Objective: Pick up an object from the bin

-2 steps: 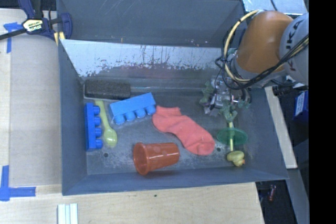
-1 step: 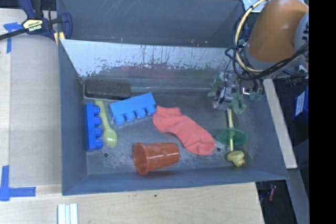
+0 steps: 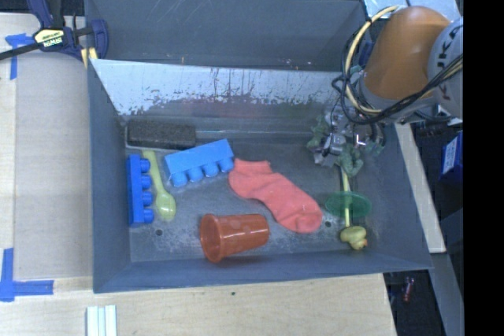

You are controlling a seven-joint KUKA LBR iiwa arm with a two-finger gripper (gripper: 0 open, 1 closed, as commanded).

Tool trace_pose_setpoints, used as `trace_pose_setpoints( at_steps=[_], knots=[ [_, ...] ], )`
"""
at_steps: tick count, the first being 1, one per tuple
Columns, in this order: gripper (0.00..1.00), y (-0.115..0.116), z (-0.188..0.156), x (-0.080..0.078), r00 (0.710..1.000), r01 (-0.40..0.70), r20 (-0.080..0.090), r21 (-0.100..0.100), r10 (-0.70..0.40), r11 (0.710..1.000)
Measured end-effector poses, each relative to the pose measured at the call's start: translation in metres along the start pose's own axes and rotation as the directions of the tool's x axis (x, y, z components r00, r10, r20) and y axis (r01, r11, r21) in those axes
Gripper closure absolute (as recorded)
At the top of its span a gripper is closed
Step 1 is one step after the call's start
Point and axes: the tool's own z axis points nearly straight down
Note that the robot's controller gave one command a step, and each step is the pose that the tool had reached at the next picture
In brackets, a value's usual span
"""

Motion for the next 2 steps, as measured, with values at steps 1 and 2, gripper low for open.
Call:
trace_pose_setpoints(
  at_steps=[1,2],
  knots=[
    [1.0,0.018,0.046,-0.002,1.0,-0.025,0.006,-0.001,0.025,1.0],
    [1.0,0.003,-0.032,-0.005,1.0,-0.03,-0.002,0.001,0.03,1.0]
  ],
)
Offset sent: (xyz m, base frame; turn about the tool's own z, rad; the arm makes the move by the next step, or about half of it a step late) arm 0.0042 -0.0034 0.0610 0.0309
